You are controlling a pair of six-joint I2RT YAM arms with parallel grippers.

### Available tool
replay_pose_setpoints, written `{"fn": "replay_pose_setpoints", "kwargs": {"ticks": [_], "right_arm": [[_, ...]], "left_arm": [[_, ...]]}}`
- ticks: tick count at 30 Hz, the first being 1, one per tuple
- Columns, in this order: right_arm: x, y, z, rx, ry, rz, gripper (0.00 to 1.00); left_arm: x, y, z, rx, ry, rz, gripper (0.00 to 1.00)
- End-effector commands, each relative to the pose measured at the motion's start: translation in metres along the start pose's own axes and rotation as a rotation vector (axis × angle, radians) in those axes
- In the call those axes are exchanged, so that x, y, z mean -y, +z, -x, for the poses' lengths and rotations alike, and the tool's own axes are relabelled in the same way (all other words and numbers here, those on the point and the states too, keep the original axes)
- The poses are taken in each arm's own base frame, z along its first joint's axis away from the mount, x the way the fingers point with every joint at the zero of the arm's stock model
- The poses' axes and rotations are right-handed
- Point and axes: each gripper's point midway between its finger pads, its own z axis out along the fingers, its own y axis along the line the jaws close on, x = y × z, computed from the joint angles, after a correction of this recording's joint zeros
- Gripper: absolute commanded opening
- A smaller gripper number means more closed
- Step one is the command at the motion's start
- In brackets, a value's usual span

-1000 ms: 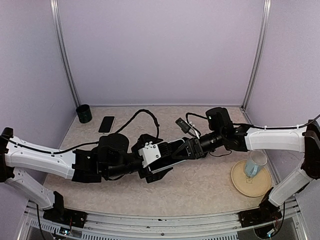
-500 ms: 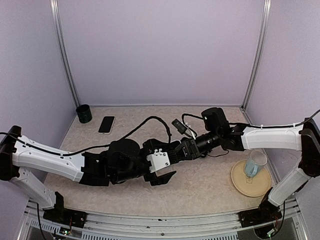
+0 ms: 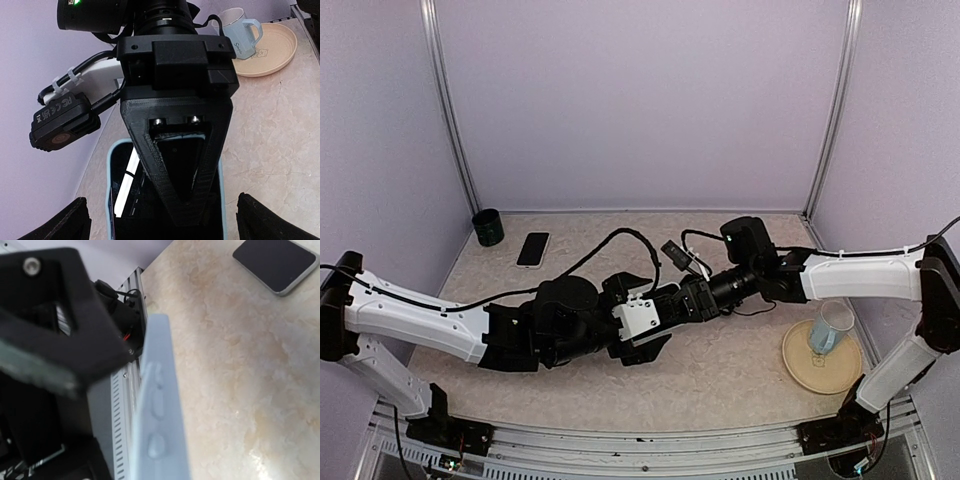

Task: Put the phone into the phone case
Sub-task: Pass from the right arm to the left

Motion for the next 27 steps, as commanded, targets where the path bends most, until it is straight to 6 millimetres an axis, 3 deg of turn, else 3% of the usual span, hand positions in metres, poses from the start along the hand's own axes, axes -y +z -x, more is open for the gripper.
{"fn": "replay_pose_setpoints", "kwargs": {"ticks": [1,13,27], "right_arm": [[-0.018,0.002,0.017,0.026,-0.077,0.056,0.0],[-0.023,0.0,0.02,0.032,-0.09,0.068,0.0],[-0.03,0.001,0.018,0.03,-0.099,0.096,0.0]], "left_arm": [[-0.005,-0.001,0.004,0.013,0.0,0.023,0.99],[0.011,0.007,-0.006,-0.028,0.009,-0.047,0.99],[0.0,0.011,-0.007,-0.027,-0.024,-0.035,0.99]]}}
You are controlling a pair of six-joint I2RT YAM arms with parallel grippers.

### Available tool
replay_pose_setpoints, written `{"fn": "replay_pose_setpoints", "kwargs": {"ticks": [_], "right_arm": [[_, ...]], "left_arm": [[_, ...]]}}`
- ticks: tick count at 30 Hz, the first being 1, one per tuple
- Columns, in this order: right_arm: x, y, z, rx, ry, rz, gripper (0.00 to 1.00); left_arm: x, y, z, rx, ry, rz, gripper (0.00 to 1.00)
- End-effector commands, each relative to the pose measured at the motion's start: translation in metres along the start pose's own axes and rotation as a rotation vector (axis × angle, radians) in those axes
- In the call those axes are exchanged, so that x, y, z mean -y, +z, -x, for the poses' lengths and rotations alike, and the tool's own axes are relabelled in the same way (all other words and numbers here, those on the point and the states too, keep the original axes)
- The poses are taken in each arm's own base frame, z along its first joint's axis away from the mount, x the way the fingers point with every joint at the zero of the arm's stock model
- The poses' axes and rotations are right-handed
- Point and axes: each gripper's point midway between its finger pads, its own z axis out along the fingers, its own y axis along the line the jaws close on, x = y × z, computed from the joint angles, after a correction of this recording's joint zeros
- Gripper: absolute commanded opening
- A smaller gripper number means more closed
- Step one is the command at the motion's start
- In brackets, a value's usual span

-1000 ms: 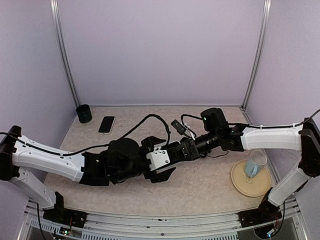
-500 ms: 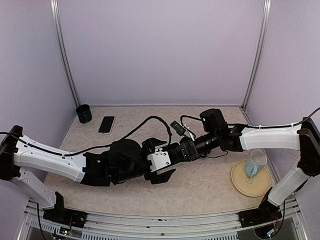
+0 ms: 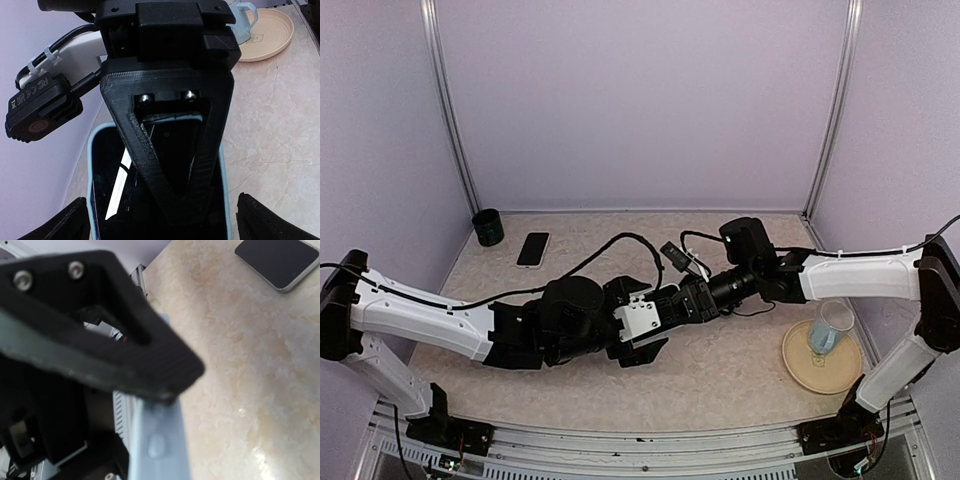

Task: Put the phone into the phone case
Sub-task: Pass from the right arm to the left

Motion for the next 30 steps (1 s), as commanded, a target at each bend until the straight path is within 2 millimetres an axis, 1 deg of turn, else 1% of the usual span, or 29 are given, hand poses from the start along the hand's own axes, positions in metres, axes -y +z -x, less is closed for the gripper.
{"fn": "replay_pose_setpoints", "kwargs": {"ticks": [1,12,17,22,26,30], "right_arm": [[-0.032,0.0,0.021,0.038,-0.107,0.089,0.0],[-0.036,0.003,0.022,0.037,-0.108,0.111,0.0],[-0.033,0.006,0.02,0.029,-0.095,0.112,0.0],[-0.032,0.007,0.018,0.024,-0.086,0.113,0.0],[-0.03,0.009,0.017,0.022,-0.08,0.114,0.0],[-0.029,0.011,0.016,0.017,-0.074,0.116,0.0]], "left_arm": [[-0.008,0.004,0.01,0.023,-0.025,0.003,0.99],[-0.001,0.005,0.012,0.03,-0.023,-0.036,0.98],[0.0,0.006,0.015,0.039,-0.024,-0.049,0.92],[0.0,0.008,0.017,0.043,-0.022,-0.051,0.9],[-0.002,0.008,0.02,0.051,-0.026,-0.042,0.9],[-0.002,0.008,0.02,0.052,-0.025,-0.038,0.92]]}}
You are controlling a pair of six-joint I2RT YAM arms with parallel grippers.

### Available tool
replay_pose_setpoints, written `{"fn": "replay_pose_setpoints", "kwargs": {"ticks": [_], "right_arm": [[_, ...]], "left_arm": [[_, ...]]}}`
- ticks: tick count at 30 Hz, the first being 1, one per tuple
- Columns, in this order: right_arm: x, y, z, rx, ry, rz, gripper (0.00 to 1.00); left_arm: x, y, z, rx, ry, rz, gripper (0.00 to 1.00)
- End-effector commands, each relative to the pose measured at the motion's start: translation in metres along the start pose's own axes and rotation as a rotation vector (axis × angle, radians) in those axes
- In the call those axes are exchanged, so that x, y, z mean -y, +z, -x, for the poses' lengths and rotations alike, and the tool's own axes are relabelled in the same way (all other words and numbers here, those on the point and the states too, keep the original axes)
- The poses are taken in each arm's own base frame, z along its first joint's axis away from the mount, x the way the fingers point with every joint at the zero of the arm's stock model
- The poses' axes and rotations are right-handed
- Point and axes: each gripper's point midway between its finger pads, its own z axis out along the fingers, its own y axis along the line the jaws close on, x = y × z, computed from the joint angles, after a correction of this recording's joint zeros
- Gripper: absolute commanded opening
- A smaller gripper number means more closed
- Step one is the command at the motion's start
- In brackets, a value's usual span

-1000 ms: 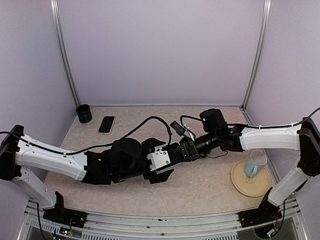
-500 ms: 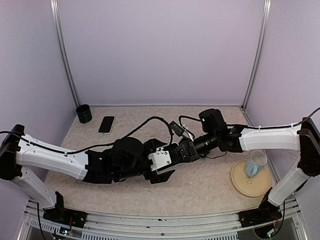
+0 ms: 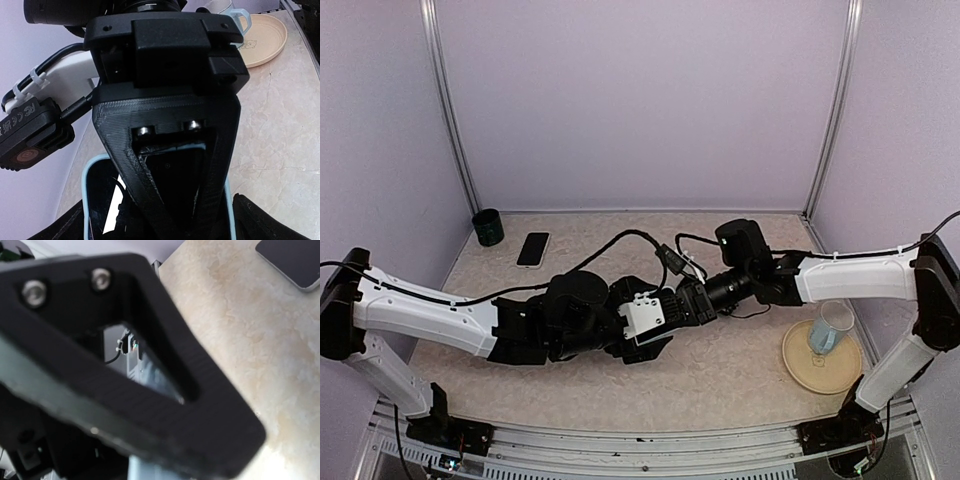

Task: Put the phone into the phone case
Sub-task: Pass from the right arm to the left

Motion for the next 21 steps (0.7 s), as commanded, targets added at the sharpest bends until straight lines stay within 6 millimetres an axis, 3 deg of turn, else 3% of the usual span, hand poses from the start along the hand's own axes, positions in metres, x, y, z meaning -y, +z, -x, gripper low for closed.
{"fn": "replay_pose_setpoints", "kwargs": {"ticks": [1,6,12,15,19,21], "right_arm": [[-0.019,0.004,0.017,0.026,-0.076,0.063,0.0],[-0.019,0.004,0.019,0.028,-0.078,0.063,0.0],[-0.021,0.005,0.021,0.031,-0.071,0.077,0.0],[-0.024,0.004,0.023,0.038,-0.074,0.084,0.0],[-0.025,0.004,0.026,0.039,-0.071,0.087,0.0],[-0.025,0.004,0.026,0.039,-0.069,0.086,0.0]], "left_arm": [[-0.004,0.003,0.013,0.033,-0.012,0.003,0.92],[0.0,0.004,0.011,0.025,-0.007,-0.013,0.89],[0.006,0.007,0.006,-0.006,0.004,-0.044,0.66],[0.008,0.008,0.005,-0.014,0.0,-0.051,0.6],[0.009,0.009,0.005,-0.015,-0.001,-0.057,0.57],[0.008,0.009,0.006,-0.017,-0.005,-0.051,0.6]]}}
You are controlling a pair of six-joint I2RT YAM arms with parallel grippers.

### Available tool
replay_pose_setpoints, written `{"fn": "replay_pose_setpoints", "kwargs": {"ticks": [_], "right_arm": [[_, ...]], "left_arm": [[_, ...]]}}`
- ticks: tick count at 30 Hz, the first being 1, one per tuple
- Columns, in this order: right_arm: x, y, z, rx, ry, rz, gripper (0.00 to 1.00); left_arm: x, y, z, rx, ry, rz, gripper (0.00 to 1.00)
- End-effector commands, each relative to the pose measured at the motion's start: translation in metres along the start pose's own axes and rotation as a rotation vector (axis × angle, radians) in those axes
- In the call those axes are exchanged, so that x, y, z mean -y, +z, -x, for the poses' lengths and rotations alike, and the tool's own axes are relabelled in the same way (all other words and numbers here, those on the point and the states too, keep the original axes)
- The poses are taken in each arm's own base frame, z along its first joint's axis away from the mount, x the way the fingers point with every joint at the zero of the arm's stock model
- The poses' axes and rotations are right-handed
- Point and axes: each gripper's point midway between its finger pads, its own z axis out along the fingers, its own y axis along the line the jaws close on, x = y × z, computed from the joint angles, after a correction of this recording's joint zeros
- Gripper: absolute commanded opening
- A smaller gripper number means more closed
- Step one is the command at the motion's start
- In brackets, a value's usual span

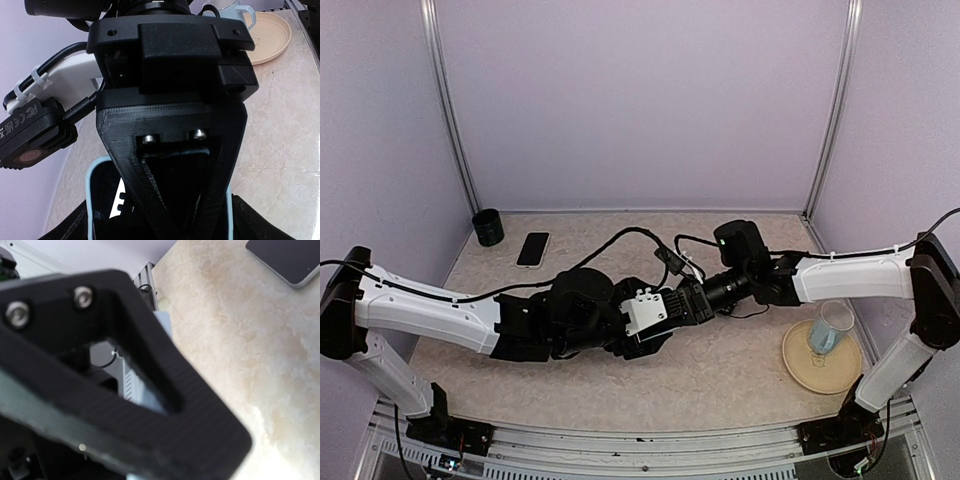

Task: Put the phone into the phone case
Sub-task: Pass from the right arm to the left

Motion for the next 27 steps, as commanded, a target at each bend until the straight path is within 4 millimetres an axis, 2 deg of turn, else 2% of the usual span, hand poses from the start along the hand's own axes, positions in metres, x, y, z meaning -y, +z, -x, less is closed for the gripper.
{"fn": "replay_pose_setpoints", "kwargs": {"ticks": [1,6,11,17,24,27], "right_arm": [[-0.032,0.001,0.024,0.033,-0.105,0.099,0.0],[-0.035,-0.001,0.024,0.035,-0.115,0.096,0.0],[-0.038,-0.003,0.025,0.036,-0.128,0.094,0.0],[-0.037,-0.003,0.025,0.033,-0.127,0.09,0.0],[-0.035,-0.006,0.025,0.036,-0.126,0.081,0.0],[-0.035,-0.008,0.025,0.039,-0.125,0.078,0.0]], "left_arm": [[0.008,0.005,0.008,0.014,0.021,-0.039,0.65],[0.006,0.0,0.003,-0.01,0.023,-0.035,0.84],[0.002,-0.008,-0.006,-0.038,0.013,-0.031,0.94],[-0.001,-0.015,-0.013,-0.063,0.0,-0.022,0.94],[-0.001,-0.017,-0.02,-0.109,0.012,-0.023,0.85],[-0.001,-0.017,-0.022,-0.12,0.008,-0.023,0.85]]}}
